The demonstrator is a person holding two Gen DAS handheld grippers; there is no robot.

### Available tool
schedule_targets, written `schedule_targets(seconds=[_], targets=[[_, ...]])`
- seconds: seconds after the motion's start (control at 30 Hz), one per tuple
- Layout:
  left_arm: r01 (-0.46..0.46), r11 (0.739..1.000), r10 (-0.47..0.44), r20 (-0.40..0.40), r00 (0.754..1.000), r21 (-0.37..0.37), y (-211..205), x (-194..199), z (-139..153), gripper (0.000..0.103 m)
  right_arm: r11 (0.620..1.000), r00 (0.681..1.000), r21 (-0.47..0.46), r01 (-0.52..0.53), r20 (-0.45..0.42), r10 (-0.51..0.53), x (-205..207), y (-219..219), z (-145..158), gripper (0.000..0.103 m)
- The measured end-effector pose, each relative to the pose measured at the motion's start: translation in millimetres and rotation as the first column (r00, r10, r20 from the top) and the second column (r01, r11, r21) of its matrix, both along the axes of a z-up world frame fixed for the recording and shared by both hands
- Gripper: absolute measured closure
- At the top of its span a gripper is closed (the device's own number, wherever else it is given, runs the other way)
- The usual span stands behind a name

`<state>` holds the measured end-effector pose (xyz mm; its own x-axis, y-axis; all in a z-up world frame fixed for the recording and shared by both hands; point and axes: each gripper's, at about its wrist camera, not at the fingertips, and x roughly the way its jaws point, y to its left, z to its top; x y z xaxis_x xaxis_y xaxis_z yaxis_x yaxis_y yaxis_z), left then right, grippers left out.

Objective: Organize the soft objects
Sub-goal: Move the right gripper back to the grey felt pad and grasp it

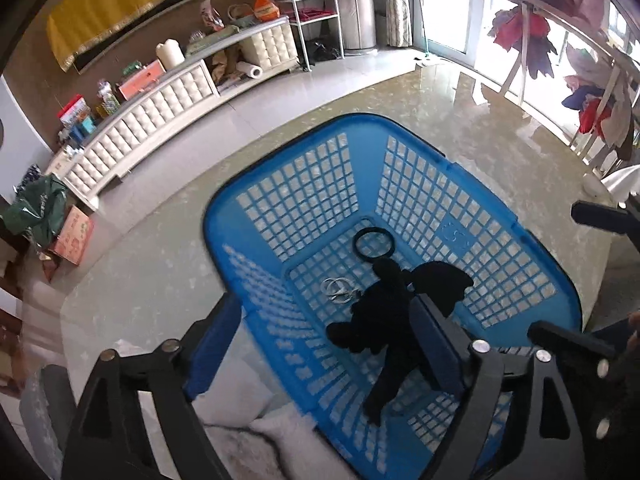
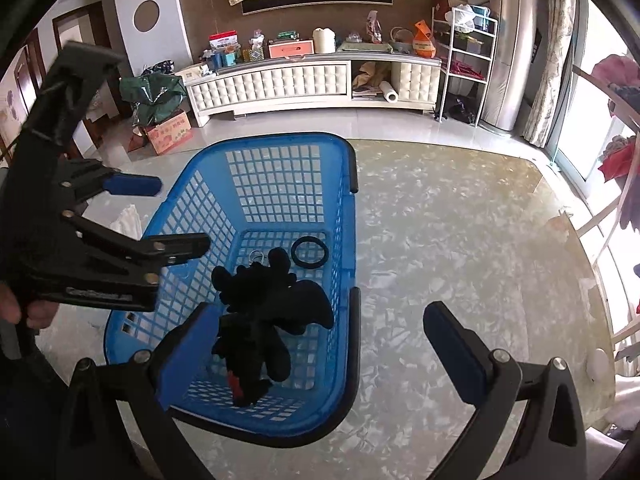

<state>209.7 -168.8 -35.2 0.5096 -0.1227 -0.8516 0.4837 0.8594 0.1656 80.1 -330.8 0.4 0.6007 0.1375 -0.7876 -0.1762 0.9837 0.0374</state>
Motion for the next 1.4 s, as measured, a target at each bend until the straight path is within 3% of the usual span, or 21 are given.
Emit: schedule_targets(seconds=[0.03,0.13,0.37,0.53,0.73,1.03,1.17,1.3,1.4], targets=[[0.009,1.000,-0.009,0.015,1.000,0.007,2.4,-3.6,2.2,0.016,1.000,1.000,0.003,-0.002,0.006,0.002,-1.7,0.1,0.6,0.000],[0.030,1.000,-0.030,0.070,0.997,0.001,10.9,-22.7,11.6,0.000,1.000,1.000,0.015,-0.009,0.014,0.009,-3.3,1.2,1.0,0.000],[0.058,0.997,-0.051,0.104,0.993,-0.056,40.1,-52.5,32.4,0.000,1.000,1.000,0.001,-0.001,0.016,0.001,-3.1,14.3,6.3,0.000],[0.070,0.993,-0.058,0.120,0.991,-0.099,70.9,-67.7,41.9,0.000,0.999,1.000,0.054,0.003,0.019,-0.004,-11.1,32.5,11.8,0.000],[0.062,0.992,-0.047,0.135,0.990,-0.113,113.4,-82.3,41.0,0.000,1.000,0.999,0.010,-0.007,0.033,0.007,-14.3,68.6,22.3,0.000],[-0.005,0.991,0.020,0.110,0.994,-0.134,175.4,-90.6,30.0,0.000,0.995,0.994,-0.020,-0.096,0.046,0.097,-14.4,132.2,30.9,0.000],[-0.040,0.988,0.054,0.093,0.994,-0.147,201.7,-91.9,22.5,0.000,0.986,0.987,-0.037,-0.160,0.013,0.160,-13.3,164.2,25.4,0.000],[-0.087,0.992,0.095,0.078,0.992,-0.095,225.6,-94.0,7.4,0.000,0.978,0.978,-0.021,-0.208,-0.028,0.207,-4.9,189.2,16.9,0.000],[-0.147,0.984,0.153,0.058,0.987,-0.102,248.9,-93.8,-2.2,0.000,0.971,0.970,-0.004,-0.237,-0.063,0.237,2.0,205.2,7.5,0.000]])
